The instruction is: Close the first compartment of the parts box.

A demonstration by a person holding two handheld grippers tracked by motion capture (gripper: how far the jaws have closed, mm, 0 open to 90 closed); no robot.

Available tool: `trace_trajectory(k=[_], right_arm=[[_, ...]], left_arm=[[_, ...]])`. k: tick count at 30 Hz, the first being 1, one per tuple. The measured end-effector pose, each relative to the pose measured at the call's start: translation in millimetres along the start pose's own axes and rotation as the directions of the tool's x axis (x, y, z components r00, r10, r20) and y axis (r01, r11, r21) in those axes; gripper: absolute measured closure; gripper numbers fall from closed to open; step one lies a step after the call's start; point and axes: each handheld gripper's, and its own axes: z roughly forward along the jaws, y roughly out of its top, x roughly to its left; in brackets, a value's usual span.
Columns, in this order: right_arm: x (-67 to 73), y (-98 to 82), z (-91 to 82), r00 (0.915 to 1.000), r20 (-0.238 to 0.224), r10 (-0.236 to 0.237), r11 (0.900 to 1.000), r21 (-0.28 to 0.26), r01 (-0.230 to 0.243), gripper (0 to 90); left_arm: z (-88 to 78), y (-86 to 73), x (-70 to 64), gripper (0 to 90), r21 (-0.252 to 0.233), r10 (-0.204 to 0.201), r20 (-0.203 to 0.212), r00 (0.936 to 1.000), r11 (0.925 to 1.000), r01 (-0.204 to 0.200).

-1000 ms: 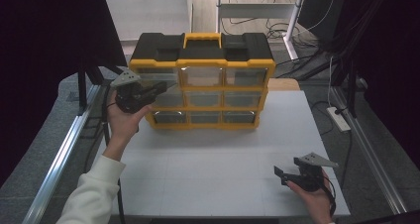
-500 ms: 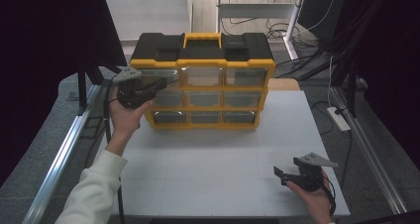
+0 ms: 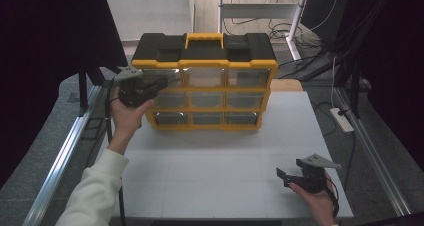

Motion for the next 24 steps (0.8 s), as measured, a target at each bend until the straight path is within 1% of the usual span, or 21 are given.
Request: trace_trajectory(k=[10, 16, 19, 24], right_arm=[[0.1, 0.0, -0.2, 1.0, 0.0, 0.001, 1.0, -0.002, -0.001, 13.7], [-0.5, -0.2, 0.2, 1.0, 0.001, 0.003, 1.0, 0.0, -0.003, 13.8], [0.8, 0.1, -0.3, 1.0, 0.006, -0.001, 1.0, 0.0, 0.001, 13.7], [0.4, -0.1, -0.2, 1.0, 0.002, 0.002, 1.0, -0.003, -0.002, 13.7]], left_arm=[[-3.3, -1.0, 0.0, 88.3, 0.003, 0.005, -0.008, 1.0, 1.0, -0.005], [-14.0, -4.4, -4.5, 88.3, 0.0, 0.022, -0.001, 0.9998, 0.9998, -0.022], [-19.8, -8.3, -6.3, 88.3, 0.003, 0.028, 0.006, 0.9996, 0.9996, -0.028], [-27.9, -17.1, -8.8, 88.0, 0.012, 0.035, 0.015, 0.9993, 0.9993, -0.035]])
